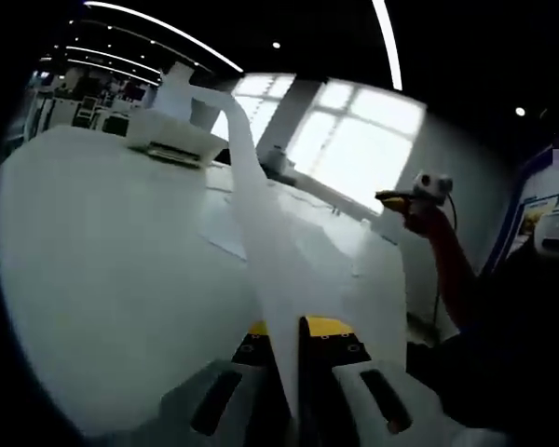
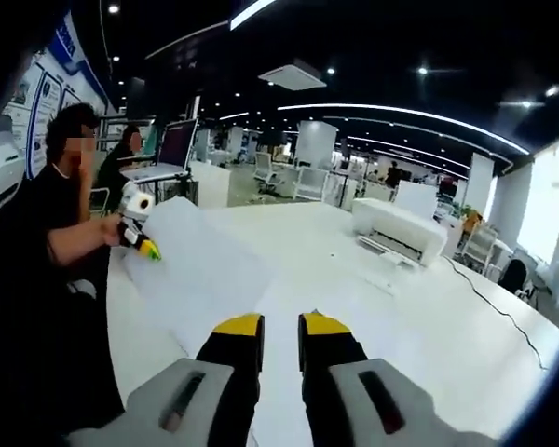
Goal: Organize the stack of printing papers by aligning and flattening the scattered papers on the table
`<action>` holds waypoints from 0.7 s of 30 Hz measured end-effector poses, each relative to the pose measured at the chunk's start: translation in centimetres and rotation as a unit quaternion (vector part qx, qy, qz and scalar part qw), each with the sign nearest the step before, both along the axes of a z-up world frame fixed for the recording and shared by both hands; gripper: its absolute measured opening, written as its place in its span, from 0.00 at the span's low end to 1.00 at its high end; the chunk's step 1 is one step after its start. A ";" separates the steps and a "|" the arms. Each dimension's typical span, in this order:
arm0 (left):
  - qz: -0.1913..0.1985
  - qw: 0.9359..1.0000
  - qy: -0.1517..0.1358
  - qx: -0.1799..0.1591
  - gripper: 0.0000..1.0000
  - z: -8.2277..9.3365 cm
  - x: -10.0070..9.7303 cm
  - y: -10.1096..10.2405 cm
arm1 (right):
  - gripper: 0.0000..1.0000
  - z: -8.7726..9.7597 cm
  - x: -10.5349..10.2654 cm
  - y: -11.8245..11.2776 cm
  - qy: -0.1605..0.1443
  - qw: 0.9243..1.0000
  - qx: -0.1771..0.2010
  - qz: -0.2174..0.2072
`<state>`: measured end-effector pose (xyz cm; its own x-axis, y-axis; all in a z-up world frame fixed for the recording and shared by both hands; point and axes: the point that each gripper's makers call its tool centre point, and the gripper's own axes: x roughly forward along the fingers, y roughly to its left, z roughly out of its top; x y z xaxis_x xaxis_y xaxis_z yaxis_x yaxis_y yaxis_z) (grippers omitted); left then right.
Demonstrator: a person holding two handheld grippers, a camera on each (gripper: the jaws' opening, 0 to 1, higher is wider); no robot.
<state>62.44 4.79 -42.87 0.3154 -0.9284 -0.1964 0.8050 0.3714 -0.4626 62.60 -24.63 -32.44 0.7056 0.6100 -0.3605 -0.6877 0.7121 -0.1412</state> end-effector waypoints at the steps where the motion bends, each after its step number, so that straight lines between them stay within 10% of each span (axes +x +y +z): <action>1: 0.001 1.000 0.000 -0.002 0.05 0.0 0.1 0.1 | 0.11 -0.1 -0.1 0.0 0.000 1.000 0.001 -0.001; 21: 0.006 0.999 0.017 -0.041 0.05 -0.4 0.2 0.2 | 0.12 -0.3 -1.3 -0.2 0.004 1.000 0.008 -0.013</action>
